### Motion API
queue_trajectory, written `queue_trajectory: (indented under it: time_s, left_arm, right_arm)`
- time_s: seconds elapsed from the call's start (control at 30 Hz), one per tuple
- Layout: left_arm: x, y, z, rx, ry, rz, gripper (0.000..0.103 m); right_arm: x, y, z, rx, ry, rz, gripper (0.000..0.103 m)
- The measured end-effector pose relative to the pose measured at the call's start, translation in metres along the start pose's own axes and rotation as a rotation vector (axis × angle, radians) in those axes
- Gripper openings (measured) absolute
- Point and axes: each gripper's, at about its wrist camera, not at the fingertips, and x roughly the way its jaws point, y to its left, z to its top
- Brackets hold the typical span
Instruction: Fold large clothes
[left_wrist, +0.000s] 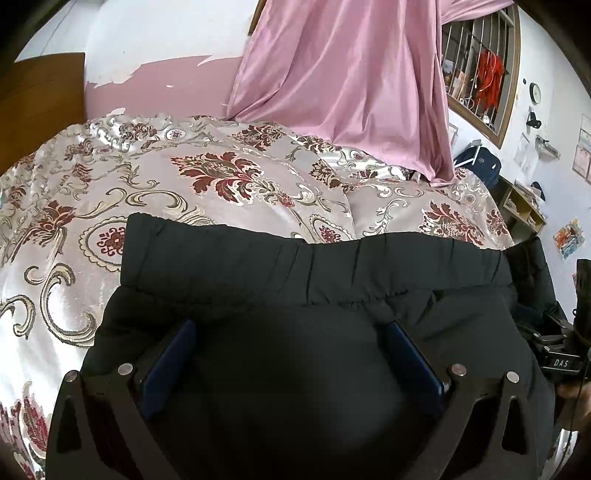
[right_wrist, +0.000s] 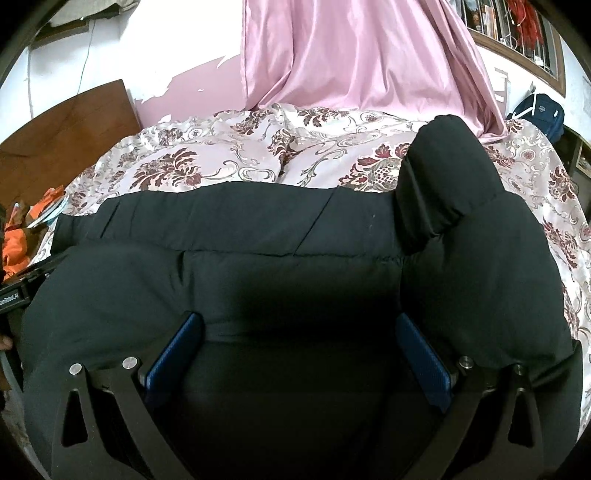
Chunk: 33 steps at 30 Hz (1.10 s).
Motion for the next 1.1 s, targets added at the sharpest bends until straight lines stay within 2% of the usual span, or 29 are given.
queue_trajectory:
  time_s: [0.4,0.57,0.73,0.8,0.87,0.93,1.0,1.1]
  left_arm:
    - [-0.001,-0.003,-0.001,0.018,0.006,0.028,0.103]
    - [-0.005,-0.010,-0.007,0.051,0.001,0.078,0.103]
    - [-0.009,-0.012,-0.009,0.070,0.003,0.099,0.103]
    - [-0.015,-0.014,-0.008,0.084,0.026,0.120,0.103]
    - [-0.027,-0.021,-0.008,0.107,0.037,0.173,0.103]
    - [-0.047,-0.028,-0.010,0.159,0.002,0.205,0.103]
    - [-0.064,-0.029,-0.014,0.191,-0.030,0.221,0.103]
    - [-0.078,-0.019,-0.015,0.208,-0.015,0.234,0.103]
  right_arm:
    - [-0.001,0.000,-0.002,-0.004,-0.019,-0.007,0.102]
    - [-0.013,0.005,-0.007,-0.034,-0.093,-0.057,0.102]
    - [-0.020,0.003,-0.006,-0.034,-0.112,-0.070,0.102]
    - [-0.024,0.002,-0.008,-0.030,-0.114,-0.076,0.102]
    - [-0.033,0.003,-0.010,-0.031,-0.139,-0.118,0.102]
    - [-0.049,0.005,-0.009,-0.044,-0.190,-0.177,0.101]
    - [-0.065,0.005,-0.006,-0.050,-0.242,-0.187,0.102]
    - [-0.081,0.002,0.003,-0.075,-0.259,-0.196,0.102]
